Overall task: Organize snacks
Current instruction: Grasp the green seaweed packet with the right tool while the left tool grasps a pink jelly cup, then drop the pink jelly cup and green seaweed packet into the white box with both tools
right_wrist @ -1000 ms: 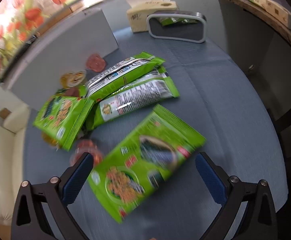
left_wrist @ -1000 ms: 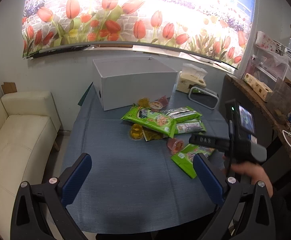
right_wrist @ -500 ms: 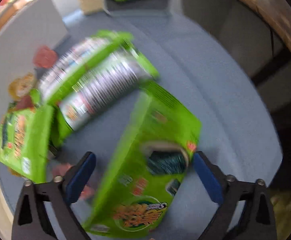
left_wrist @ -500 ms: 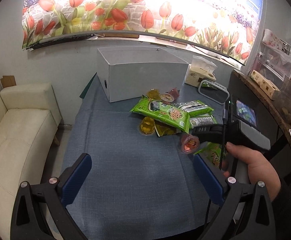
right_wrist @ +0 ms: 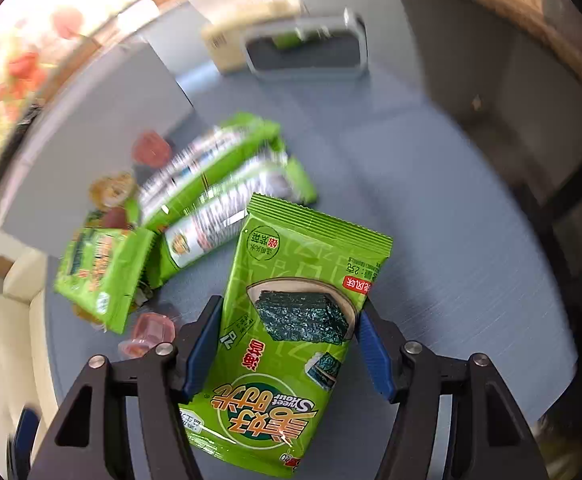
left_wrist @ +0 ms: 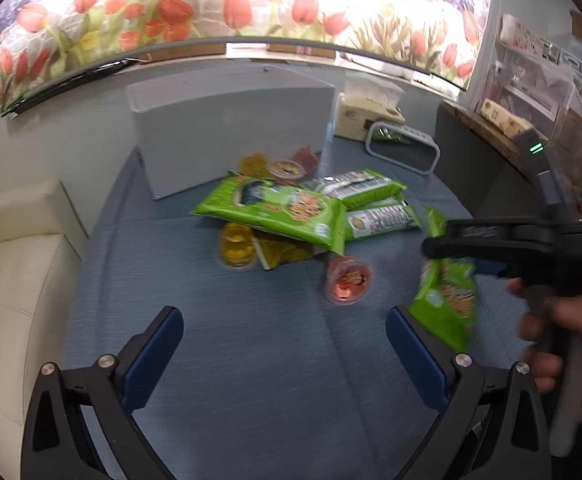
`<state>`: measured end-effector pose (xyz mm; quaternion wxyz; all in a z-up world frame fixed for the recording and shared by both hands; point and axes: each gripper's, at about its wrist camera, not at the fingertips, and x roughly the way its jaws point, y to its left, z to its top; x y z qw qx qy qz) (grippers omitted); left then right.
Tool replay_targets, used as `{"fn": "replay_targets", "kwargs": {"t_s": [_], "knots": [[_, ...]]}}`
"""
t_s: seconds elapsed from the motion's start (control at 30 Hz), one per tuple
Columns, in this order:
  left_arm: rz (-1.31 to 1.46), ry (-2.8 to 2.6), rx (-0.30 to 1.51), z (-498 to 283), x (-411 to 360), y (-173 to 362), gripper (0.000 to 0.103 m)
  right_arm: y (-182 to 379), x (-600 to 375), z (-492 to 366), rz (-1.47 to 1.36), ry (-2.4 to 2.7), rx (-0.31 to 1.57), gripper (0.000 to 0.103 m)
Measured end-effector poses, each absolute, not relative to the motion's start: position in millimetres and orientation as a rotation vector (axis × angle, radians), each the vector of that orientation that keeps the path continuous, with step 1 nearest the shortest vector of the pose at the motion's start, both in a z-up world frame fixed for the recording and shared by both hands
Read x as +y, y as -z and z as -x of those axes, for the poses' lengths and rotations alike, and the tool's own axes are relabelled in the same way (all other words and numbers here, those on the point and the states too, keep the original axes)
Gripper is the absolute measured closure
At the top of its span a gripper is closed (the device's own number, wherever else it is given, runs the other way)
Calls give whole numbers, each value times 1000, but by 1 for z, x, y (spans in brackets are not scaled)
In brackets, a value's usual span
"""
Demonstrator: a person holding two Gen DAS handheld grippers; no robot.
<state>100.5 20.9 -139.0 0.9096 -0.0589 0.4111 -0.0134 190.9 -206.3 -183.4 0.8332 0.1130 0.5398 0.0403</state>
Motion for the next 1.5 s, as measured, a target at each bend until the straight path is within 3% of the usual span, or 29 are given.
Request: {"fn": "replay_targets", "kwargs": {"t_s": [0.23,0.43,0.53,0.6,0.83,1.17,1.5], "knots": [[74,-61,897,-152,-41,171,0,112,-264,-170,-243,-188,998,35],[77,-198,931,-183,-56,199,0,92,-303,-152,-258,-162,926,35],[86,-193,922,-191,-57,206,28,93,-315,-149,-264,-160,916,34],[61,-225,915,-191,-58,204,52,93,-324,-146,-280,-160,913,34],[118,-200,919,-180,-42,196,53,92,-329,-142,-303,-183,907,34],[189,-129,763,-140,5,93,53,67,-262,-168,-169,-353,837,34],[255,-185,624,-242,108,8,53,13,-109,-280,77,-545,688,34]]}}
